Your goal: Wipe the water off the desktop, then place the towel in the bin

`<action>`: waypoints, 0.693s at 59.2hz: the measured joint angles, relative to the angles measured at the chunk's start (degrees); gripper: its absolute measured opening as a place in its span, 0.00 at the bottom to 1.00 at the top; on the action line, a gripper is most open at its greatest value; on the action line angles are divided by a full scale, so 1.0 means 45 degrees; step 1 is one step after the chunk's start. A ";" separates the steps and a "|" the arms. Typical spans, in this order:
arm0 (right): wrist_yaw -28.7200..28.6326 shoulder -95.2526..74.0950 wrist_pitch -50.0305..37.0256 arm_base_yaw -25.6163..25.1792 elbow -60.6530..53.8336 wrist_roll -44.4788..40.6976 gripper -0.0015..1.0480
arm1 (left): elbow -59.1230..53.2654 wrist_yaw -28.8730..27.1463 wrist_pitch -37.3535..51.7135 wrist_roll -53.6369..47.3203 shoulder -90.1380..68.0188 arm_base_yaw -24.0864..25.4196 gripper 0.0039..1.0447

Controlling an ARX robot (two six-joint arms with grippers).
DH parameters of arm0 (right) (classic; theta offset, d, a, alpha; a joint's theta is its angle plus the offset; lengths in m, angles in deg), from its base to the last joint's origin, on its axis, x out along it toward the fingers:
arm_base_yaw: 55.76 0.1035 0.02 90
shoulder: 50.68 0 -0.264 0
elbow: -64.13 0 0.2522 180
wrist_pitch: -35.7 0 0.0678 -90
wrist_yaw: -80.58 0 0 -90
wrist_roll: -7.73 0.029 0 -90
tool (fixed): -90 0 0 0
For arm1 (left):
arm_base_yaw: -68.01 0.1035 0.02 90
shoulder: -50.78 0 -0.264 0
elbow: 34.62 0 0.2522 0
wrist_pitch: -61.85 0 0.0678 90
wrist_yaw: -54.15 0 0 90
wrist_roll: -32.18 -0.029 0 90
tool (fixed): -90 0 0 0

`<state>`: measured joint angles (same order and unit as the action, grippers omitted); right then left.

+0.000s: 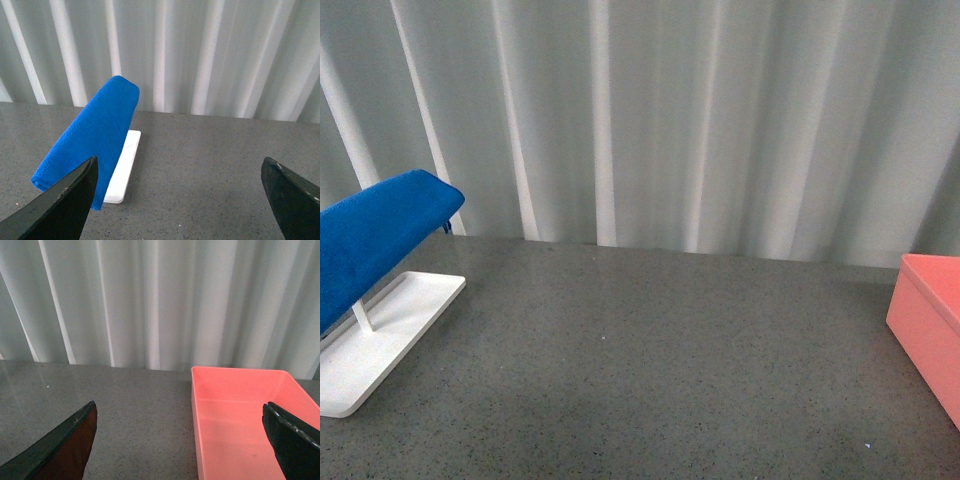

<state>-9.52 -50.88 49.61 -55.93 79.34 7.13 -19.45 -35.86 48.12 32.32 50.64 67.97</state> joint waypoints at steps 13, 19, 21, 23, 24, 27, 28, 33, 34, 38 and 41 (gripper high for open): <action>0.0000 0.0000 0.0000 0.0000 0.0000 0.0005 0.93 | 0.0000 0.0000 0.0000 0.0000 0.0000 0.0000 0.94; 0.0000 0.0000 0.0000 0.0000 0.0000 0.0005 0.93 | 0.0000 0.0000 0.0000 0.0000 0.0000 0.0000 0.94; 0.0000 0.0000 0.0000 0.0000 0.0000 0.0000 0.93 | 0.0000 0.0000 0.0000 0.0000 0.0000 0.0000 0.94; 0.0000 0.0000 0.0000 0.0000 0.0000 0.0005 0.93 | 0.0000 0.0000 0.0000 -0.0005 0.0000 0.0000 0.94; 0.0000 0.0000 0.0000 0.0000 0.0000 0.0000 0.93 | 0.0000 0.0000 0.0000 0.0000 0.0000 0.0000 0.94; 0.0000 0.0000 0.0000 0.0000 0.0000 0.0005 0.93 | 0.0000 0.0000 0.0000 0.0000 0.0000 0.0000 0.94; 0.0000 0.0000 0.0000 0.0000 0.0000 0.0005 0.93 | 0.0000 0.0000 0.0000 0.0000 0.0000 0.0000 0.94; 0.0000 0.0000 0.0000 0.0000 0.0000 0.0005 0.93 | 0.0000 0.0000 0.0000 0.0000 0.0000 0.0000 0.94; 0.0000 0.0000 0.0000 0.0000 0.0000 0.0000 0.93 | 0.0000 0.0000 0.0000 -0.0005 0.0000 0.0000 0.94; 0.0000 0.0000 0.0000 0.0000 0.0000 0.0000 0.93 | 0.0000 0.0000 0.0000 0.0000 0.0000 0.0000 0.94; 0.0000 0.0000 0.0000 0.0000 0.0000 0.0000 0.93 | 0.0005 0.0010 -0.0005 0.0000 -0.0005 0.0005 0.94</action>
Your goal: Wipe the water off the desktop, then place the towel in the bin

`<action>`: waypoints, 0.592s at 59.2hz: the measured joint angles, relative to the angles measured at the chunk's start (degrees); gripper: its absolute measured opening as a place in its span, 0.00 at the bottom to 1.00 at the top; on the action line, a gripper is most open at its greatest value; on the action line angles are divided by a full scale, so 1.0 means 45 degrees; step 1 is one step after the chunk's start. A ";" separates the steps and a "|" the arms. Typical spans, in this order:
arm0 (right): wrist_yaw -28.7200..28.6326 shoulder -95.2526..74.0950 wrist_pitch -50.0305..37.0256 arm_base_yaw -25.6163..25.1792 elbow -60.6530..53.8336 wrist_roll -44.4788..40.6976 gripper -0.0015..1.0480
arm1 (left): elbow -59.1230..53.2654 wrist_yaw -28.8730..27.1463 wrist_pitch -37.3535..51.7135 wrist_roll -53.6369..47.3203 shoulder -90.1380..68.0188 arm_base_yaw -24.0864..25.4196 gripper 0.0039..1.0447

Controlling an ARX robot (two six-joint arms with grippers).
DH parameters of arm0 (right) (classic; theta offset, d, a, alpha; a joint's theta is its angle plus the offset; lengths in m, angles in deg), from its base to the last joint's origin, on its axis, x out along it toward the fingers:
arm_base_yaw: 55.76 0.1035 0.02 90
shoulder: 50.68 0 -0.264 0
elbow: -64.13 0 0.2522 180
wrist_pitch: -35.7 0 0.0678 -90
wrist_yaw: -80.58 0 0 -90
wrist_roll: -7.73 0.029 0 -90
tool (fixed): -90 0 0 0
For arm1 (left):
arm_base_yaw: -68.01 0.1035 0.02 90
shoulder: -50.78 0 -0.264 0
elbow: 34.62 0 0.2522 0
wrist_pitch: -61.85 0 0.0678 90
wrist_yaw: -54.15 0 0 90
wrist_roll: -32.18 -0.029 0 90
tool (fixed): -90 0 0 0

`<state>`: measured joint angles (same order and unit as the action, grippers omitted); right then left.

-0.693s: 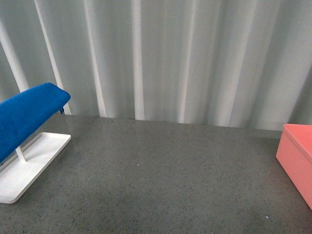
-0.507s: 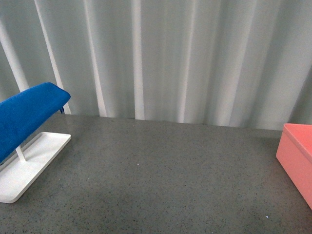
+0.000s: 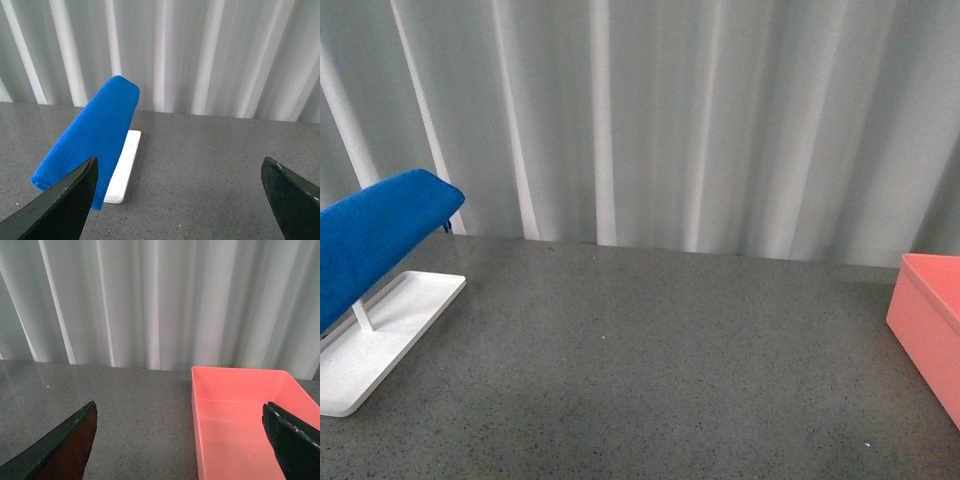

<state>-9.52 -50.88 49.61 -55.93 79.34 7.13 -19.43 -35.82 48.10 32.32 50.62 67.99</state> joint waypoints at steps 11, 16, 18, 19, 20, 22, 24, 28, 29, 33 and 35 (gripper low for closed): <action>-0.0019 0.0000 0.0000 0.0005 0.0000 0.0000 0.93 | 0.3395 0.4639 -0.5974 -0.2438 -0.4755 0.1540 0.94; -0.0015 0.0000 0.0000 0.0005 0.0000 0.0000 0.93 | 0.4813 0.4245 -0.4731 -0.2924 -0.6426 0.1345 0.94; -0.0015 0.0000 0.0000 0.0005 0.0000 0.0000 0.93 | 0.5644 0.3774 -0.3827 -0.3060 -0.7368 0.1132 0.94; -0.0015 0.0000 0.0000 0.0005 0.0000 0.0000 0.93 | 0.5877 0.3725 -0.3609 -0.3070 -0.7635 0.1083 0.94; -0.0015 0.0000 0.0000 0.0005 0.0000 0.0005 0.93 | 0.6334 0.3687 -0.3225 -0.3084 -0.8150 0.0981 0.94; -0.0019 0.0000 0.0000 0.0005 0.0000 0.0005 0.93 | 0.7310 0.3638 -0.2613 -0.3143 -0.9292 0.0767 0.94; -0.0029 0.0000 0.0000 0.0005 0.0000 0.0000 0.93 | 0.8087 0.3541 -0.2317 -0.3274 -1.0195 0.0602 0.94; -0.0024 0.0000 0.0000 0.0010 0.0000 0.0000 0.93 | 0.9986 0.3036 -0.2181 -0.3492 -1.2420 0.0160 0.94; -0.0019 0.0000 0.0000 0.0010 0.0000 0.0000 0.93 | 1.0535 0.2958 -0.2273 -0.3604 -1.3070 0.0044 0.94; -0.0019 0.0000 0.0000 0.0010 0.0000 0.0000 0.93 | 1.2502 0.2550 -0.2895 -0.3711 -1.5392 -0.0321 0.94; -0.0019 0.0000 0.0000 0.0010 0.0000 0.0000 0.93 | 1.3648 0.2229 -0.3332 -0.3861 -1.6679 -0.0515 0.94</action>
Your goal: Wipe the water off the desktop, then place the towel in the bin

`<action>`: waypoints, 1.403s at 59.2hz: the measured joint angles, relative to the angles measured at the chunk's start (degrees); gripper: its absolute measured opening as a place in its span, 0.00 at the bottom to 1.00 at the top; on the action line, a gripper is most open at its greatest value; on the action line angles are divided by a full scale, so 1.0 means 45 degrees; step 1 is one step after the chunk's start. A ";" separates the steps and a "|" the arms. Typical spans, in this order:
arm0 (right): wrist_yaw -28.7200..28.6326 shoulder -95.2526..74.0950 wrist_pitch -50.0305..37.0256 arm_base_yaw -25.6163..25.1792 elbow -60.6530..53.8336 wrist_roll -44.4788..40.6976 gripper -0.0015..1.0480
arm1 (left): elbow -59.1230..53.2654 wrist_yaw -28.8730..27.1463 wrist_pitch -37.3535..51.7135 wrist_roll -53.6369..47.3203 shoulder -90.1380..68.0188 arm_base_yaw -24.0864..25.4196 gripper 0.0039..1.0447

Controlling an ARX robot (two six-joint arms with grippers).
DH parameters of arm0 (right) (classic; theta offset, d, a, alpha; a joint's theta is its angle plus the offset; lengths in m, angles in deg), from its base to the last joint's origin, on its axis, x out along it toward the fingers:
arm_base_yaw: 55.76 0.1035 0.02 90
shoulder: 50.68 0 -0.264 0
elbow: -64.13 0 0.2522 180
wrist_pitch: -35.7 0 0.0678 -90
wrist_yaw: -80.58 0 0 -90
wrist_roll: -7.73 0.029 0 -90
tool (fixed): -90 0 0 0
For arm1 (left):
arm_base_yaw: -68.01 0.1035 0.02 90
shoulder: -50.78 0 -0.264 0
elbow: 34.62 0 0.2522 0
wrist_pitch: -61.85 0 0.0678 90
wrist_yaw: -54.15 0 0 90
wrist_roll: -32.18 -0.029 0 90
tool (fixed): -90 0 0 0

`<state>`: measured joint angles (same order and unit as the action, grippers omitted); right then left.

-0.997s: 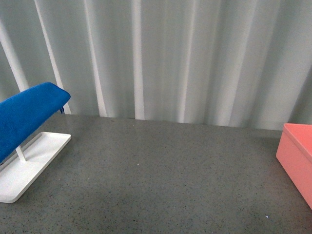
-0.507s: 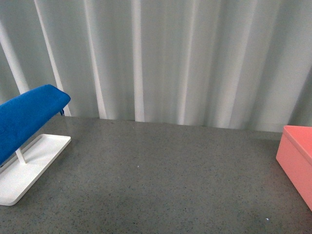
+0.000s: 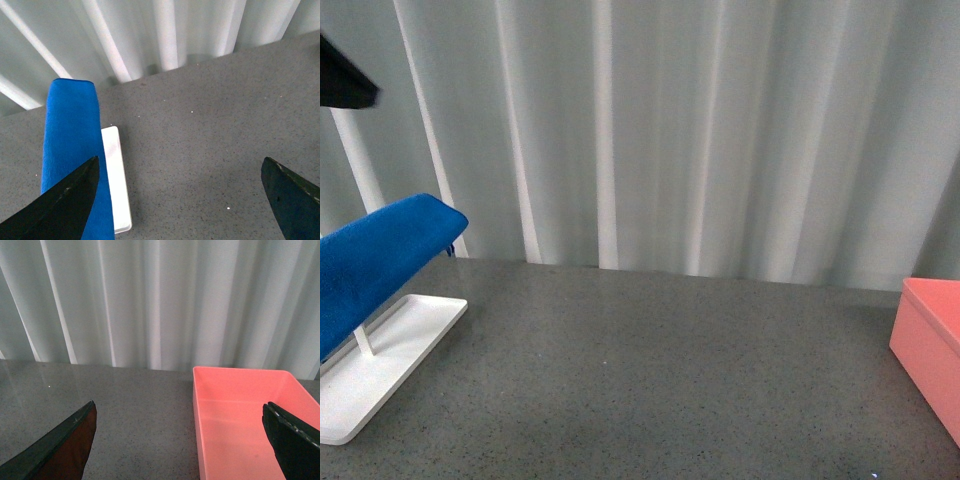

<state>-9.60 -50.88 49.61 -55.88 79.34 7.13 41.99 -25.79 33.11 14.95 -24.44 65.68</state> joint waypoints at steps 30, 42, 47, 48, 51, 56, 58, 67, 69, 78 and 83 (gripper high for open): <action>0.0000 0.0000 0.0000 0.0000 0.0000 0.0000 0.93 | 0.9442 -0.4469 -0.2749 -0.0617 -1.0754 0.0466 0.94; 0.0000 0.0000 0.0000 0.0000 0.0000 0.0000 0.93 | 0.9126 -0.5013 -0.0801 -0.0160 -1.0982 0.1107 0.94; -0.0005 0.0000 0.0000 0.0000 0.0000 0.0000 0.93 | 0.9015 -0.5115 -0.0651 0.0291 -1.1055 0.1277 0.94; 0.0000 0.0000 0.0000 0.0000 0.0000 0.0000 0.93 | 0.9005 -0.5119 -0.0646 0.0418 -1.1094 0.1316 0.94; -0.0005 0.0000 0.0000 0.0000 0.0000 0.0000 0.93 | 0.9005 -0.5051 -0.0665 0.0724 -1.1249 0.1389 0.94; -0.0005 0.0000 0.0000 0.0000 0.0000 0.0000 0.93 | 0.9010 -0.4911 -0.0719 0.1044 -1.1589 0.1525 0.94; -0.0005 0.0000 0.0000 0.0000 0.0000 0.0000 0.93 | 0.9010 -0.4775 -0.0831 0.1205 -1.1715 0.1574 0.94; -0.0005 0.0000 0.0000 0.0000 0.0000 0.0000 0.93 | 0.9083 -0.4663 -0.1088 0.1423 -1.2264 0.1710 0.94; -0.0005 0.0000 0.0000 0.0000 0.0000 0.0000 0.93 | 0.9097 -0.4609 -0.1035 0.1447 -1.2308 0.1739 0.94; -0.0005 0.0000 0.0000 0.0000 0.0000 0.0000 0.93 | 0.9107 -0.4575 -0.0748 0.1520 -1.2376 0.1817 0.94; 0.0000 0.0000 0.0000 0.0000 0.0000 0.0000 0.93 | 0.9020 -0.4541 -0.0588 0.1515 -1.2376 0.1826 0.94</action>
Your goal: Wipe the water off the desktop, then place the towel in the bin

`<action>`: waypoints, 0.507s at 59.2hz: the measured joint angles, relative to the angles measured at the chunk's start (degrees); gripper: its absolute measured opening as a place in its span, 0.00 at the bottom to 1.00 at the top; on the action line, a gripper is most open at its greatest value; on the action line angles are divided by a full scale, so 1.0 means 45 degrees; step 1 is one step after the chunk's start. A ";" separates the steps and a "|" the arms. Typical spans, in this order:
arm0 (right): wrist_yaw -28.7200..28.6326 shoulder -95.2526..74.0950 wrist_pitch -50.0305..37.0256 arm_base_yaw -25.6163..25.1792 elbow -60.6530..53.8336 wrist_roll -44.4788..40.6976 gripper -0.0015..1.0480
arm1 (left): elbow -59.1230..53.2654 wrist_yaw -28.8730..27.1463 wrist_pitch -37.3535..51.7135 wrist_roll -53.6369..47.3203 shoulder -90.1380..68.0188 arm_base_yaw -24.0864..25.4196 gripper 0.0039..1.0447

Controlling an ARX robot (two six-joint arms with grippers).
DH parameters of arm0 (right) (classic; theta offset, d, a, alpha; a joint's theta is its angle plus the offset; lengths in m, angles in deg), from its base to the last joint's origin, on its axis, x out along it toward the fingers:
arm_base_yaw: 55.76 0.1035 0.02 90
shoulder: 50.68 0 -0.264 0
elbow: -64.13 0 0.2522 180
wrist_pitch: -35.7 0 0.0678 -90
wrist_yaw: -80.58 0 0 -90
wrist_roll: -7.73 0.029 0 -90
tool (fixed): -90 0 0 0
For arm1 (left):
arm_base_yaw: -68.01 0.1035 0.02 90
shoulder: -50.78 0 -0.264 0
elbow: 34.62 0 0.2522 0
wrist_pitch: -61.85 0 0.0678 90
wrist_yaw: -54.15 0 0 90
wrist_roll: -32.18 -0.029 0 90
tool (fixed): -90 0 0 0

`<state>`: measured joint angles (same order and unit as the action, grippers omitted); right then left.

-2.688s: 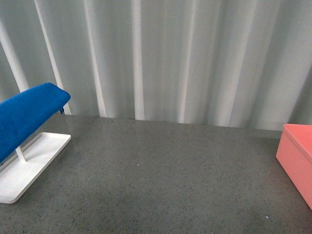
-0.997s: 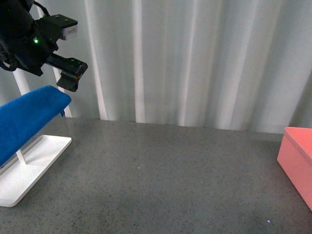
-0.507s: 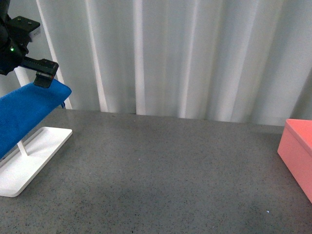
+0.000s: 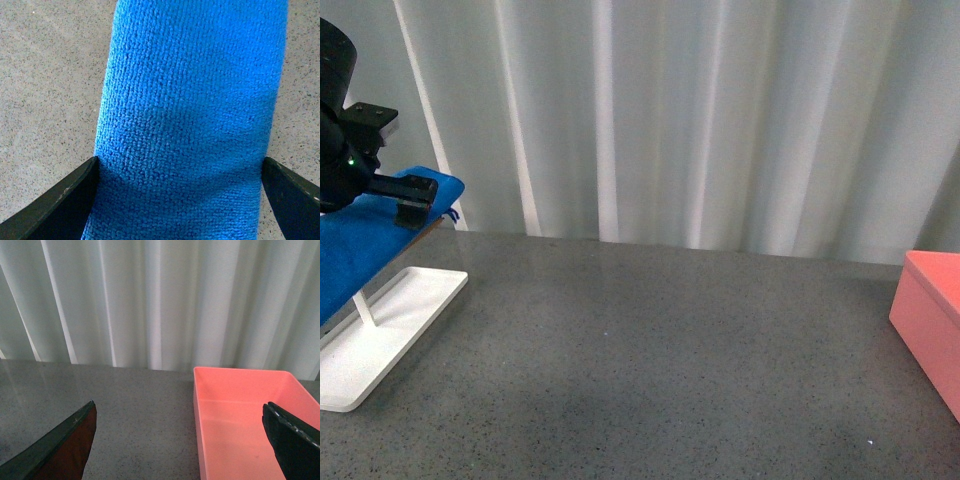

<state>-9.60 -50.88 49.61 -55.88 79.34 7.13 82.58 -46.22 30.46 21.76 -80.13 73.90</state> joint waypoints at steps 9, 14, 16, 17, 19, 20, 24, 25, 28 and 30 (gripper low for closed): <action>-0.0005 0.0000 0.0000 0.0000 0.0000 0.0005 0.93 | -0.0238 -0.0063 0.0146 -0.0102 0.0000 0.0015 0.77; 0.0000 0.0000 0.0000 0.0000 0.0000 0.0005 0.93 | -0.0253 -0.0092 0.0199 -0.0185 0.0000 0.0053 0.64; 0.0000 0.0000 0.0000 0.0000 0.0000 0.0000 0.93 | -0.0253 -0.0092 0.0199 -0.0209 0.0000 0.0078 0.59; -0.0005 0.0000 0.0000 0.0000 0.0000 0.0000 0.93 | -0.0253 -0.0097 0.0204 -0.0238 0.0000 0.0097 0.55; -0.0005 0.0000 0.0000 0.0000 0.0000 0.0005 0.93 | -0.0253 -0.0102 0.0214 -0.0282 0.0000 0.0112 0.50; -0.0005 0.0000 0.0000 0.0000 0.0000 0.0000 0.93 | -0.0253 -0.0102 0.0219 -0.0301 0.0000 0.0117 0.47; -0.0005 0.0000 0.0000 0.0000 0.0000 0.0000 0.93 | -0.0253 -0.0126 0.0243 -0.0340 0.0000 0.0121 0.37; -0.0005 0.0000 0.0000 0.0000 0.0000 0.0000 0.93 | -0.0253 -0.0126 0.0257 -0.0369 0.0000 0.0121 0.34; -0.0005 0.0000 0.0000 0.0000 0.0000 0.0000 0.93 | -0.0253 -0.0131 0.0262 -0.0398 0.0005 0.0117 0.28; 0.0000 0.0000 0.0000 0.0000 0.0000 0.0000 0.93 | -0.0262 -0.0131 0.0311 -0.0442 0.0053 0.0092 0.23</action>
<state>-9.60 -50.88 49.61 -55.88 79.34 7.13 81.40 -46.81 31.86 19.78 -79.89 74.31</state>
